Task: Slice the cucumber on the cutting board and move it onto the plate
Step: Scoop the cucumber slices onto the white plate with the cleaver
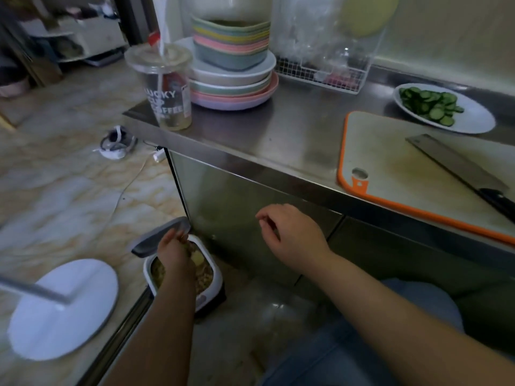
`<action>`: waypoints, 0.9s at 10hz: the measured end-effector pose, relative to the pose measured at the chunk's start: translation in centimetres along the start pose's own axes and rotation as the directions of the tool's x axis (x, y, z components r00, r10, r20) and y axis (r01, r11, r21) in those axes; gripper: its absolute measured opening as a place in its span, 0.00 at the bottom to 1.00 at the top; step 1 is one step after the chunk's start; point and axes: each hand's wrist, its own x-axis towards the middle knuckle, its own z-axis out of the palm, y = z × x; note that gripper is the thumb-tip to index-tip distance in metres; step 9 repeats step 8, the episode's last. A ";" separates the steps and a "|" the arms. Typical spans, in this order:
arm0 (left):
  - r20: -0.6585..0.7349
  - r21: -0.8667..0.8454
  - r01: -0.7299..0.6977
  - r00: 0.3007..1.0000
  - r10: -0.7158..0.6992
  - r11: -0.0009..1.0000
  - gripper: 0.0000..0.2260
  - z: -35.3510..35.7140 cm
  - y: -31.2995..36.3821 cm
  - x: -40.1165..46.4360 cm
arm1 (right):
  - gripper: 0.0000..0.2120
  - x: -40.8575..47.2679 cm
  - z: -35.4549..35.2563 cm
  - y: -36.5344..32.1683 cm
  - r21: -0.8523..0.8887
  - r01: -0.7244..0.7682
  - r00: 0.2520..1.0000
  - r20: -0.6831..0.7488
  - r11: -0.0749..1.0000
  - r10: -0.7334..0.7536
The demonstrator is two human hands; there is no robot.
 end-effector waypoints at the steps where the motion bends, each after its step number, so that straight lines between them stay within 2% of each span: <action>1: 0.038 0.147 -0.018 0.999 0.013 0.989 0.18 -1.3 -0.5 1.5 | 0.09 0.2 1.4 0.1 0.013 -0.040 0.998 0.056 0.999 0.039; 2: -0.031 0.384 -0.023 0.999 0.038 0.923 0.16 -1.7 -1.0 2.7 | 0.08 0.2 2.3 0.2 0.008 -0.070 0.995 0.074 0.998 0.069; 3: -0.084 0.599 -0.056 0.988 0.132 0.799 0.19 -2.1 -1.9 3.6 | 0.08 0.0 2.6 0.4 0.008 -0.095 0.992 0.086 0.995 0.094; 4: -0.106 0.708 -0.054 0.977 0.183 0.704 0.18 -2.6 -2.4 3.9 | 0.08 -0.1 2.1 0.6 0.018 -0.099 0.992 0.074 0.995 0.098; 5: -0.046 0.810 -0.087 0.977 0.211 0.580 0.19 -2.6 -2.5 3.7 | 0.08 -0.3 1.6 0.7 0.021 -0.095 0.994 0.054 0.995 0.094; 6: -0.024 0.846 -0.124 0.963 0.269 0.519 0.19 -2.3 -2.3 3.3 | 0.08 -0.6 1.2 0.7 0.026 -0.089 0.995 0.035 0.996 0.088; 7: 0.037 0.913 -0.184 0.926 0.377 0.364 0.11 -2.2 -2.0 2.9 | 0.08 -0.9 0.9 0.9 0.038 -0.087 0.996 0.029 0.995 0.086; 8: 0.068 0.940 -0.188 0.921 0.383 0.285 0.16 -1.9 -1.9 2.5 | 0.09 -1.0 0.7 0.9 0.049 -0.091 0.995 0.046 0.995 0.088; 9: 0.068 0.940 -0.188 0.921 0.383 0.285 0.16 -1.9 -1.9 2.5 | 0.09 -1.0 0.7 0.9 0.049 -0.091 0.995 0.046 0.995 0.088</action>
